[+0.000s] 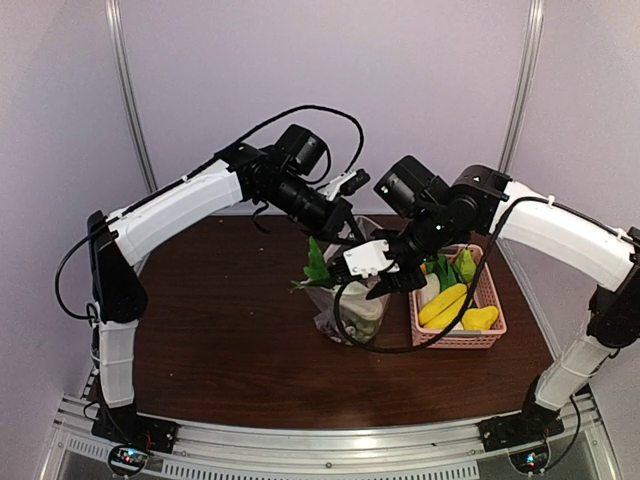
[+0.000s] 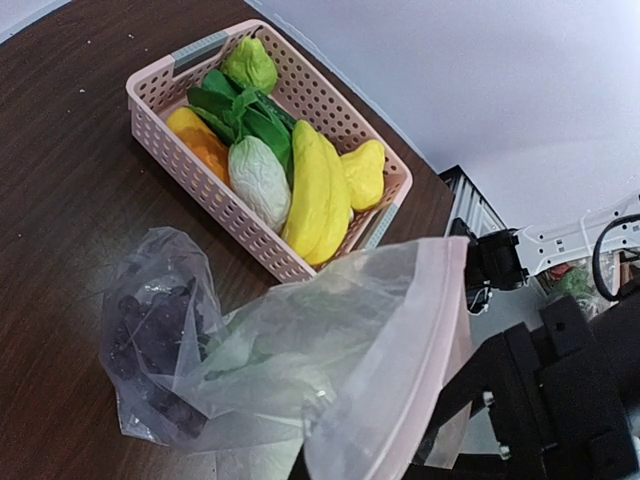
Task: Place the food in the zip-top bag and seal the zipper
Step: Adjust the zipper food storage bag at the center of the board.
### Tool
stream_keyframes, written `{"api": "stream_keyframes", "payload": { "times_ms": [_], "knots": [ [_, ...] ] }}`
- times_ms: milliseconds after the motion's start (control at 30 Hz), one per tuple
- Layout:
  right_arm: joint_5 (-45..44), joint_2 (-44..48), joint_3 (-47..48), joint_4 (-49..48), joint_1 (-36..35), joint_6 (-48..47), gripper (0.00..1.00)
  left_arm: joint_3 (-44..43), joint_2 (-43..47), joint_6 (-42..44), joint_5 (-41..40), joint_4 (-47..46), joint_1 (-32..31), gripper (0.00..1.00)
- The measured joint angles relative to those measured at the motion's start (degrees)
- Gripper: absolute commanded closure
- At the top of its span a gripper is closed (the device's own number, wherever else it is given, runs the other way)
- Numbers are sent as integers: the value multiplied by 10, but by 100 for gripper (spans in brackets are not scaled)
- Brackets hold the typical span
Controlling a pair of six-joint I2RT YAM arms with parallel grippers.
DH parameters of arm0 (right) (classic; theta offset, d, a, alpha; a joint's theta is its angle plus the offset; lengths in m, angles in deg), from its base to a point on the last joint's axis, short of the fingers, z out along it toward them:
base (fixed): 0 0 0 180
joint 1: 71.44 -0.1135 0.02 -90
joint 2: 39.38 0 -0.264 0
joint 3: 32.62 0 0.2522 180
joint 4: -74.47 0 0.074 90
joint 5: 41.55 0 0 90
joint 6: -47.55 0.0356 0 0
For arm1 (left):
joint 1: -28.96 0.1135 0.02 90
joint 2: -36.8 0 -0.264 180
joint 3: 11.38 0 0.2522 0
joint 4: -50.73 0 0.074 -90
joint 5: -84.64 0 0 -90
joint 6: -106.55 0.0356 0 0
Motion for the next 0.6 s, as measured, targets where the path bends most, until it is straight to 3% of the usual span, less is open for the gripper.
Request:
{"api": "stream_keyframes", "payload": {
  "times_ms": [33,200,367,433,600],
  "knots": [
    [-4,-8,6,4,0,2,99,0,0,0,0,0,0,100],
    [-12,-34,76,38,0,9,100,-28,0,15,-23,32,3,100],
    [25,-25,184,7,32,52,100,-24,45,48,-121,16,30,100],
    [42,-25,211,-2,52,65,100,-72,28,46,-113,22,50,100],
    [72,-42,185,-24,57,81,100,-85,23,68,-177,47,35,100]
  ]
}}
